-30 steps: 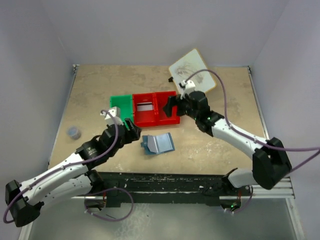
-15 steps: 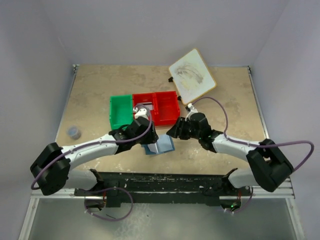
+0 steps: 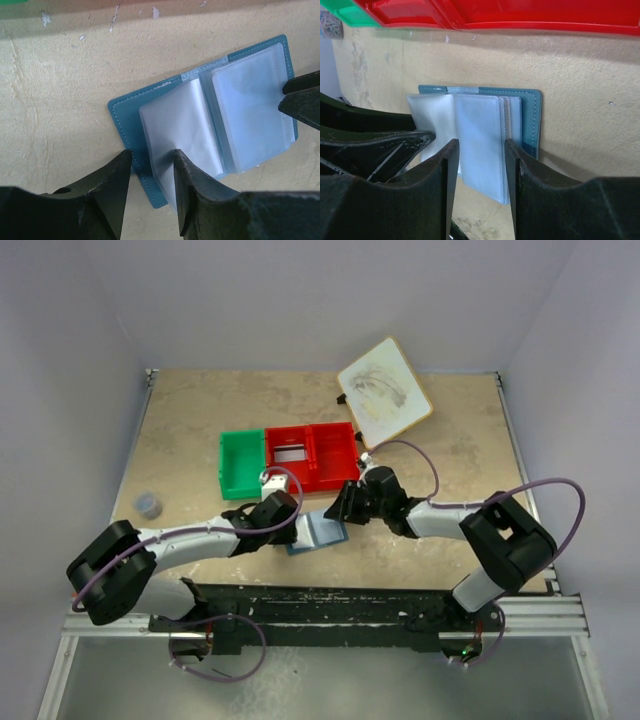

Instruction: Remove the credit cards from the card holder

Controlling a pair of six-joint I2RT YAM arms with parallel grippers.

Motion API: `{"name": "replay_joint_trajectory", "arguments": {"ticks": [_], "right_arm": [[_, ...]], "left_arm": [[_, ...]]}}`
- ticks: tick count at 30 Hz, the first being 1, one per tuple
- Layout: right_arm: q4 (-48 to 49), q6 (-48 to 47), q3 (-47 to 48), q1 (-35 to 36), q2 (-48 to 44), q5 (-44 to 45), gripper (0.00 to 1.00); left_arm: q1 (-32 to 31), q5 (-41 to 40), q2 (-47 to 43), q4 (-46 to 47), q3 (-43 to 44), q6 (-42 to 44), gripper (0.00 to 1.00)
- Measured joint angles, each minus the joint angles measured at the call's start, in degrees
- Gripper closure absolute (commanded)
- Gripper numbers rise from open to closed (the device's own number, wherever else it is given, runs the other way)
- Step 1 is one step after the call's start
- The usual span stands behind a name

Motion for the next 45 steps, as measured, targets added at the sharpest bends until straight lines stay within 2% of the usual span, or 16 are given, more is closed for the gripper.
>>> {"name": "replay_joint_trajectory", "arguments": {"ticks": [6,16,26,39,45], "right_arm": [[-0.5,0.0,0.8,0.4,0.6,0.0,0.59],[-0.8,0.0,1.4,0.8,1.1,-2.1,0.57],[3.8,2.1,2.3,1.5,4.5,-5.2,0.57],[-4.8,0.8,11.1,6.6,5.2,-0.3,0.53],[-7.6,1.4,10.6,6.8,5.0,2.6,0.51]], "left_arm": [[0.0,-0.5,-0.1,0.2,-0.2,0.0,0.67],[0.0,-1.6,-0.5,0.3,-0.8,-0.2,0.72],[0.0,-3.1,-1.4,-0.3,-1.4,-0.2,0.74],[0.0,-4.3,-2.8,-1.0,-1.7,-0.7,0.74],[0.0,-9.3,-10.5,-5.5,-2.3,-2.8,0.74]]}}
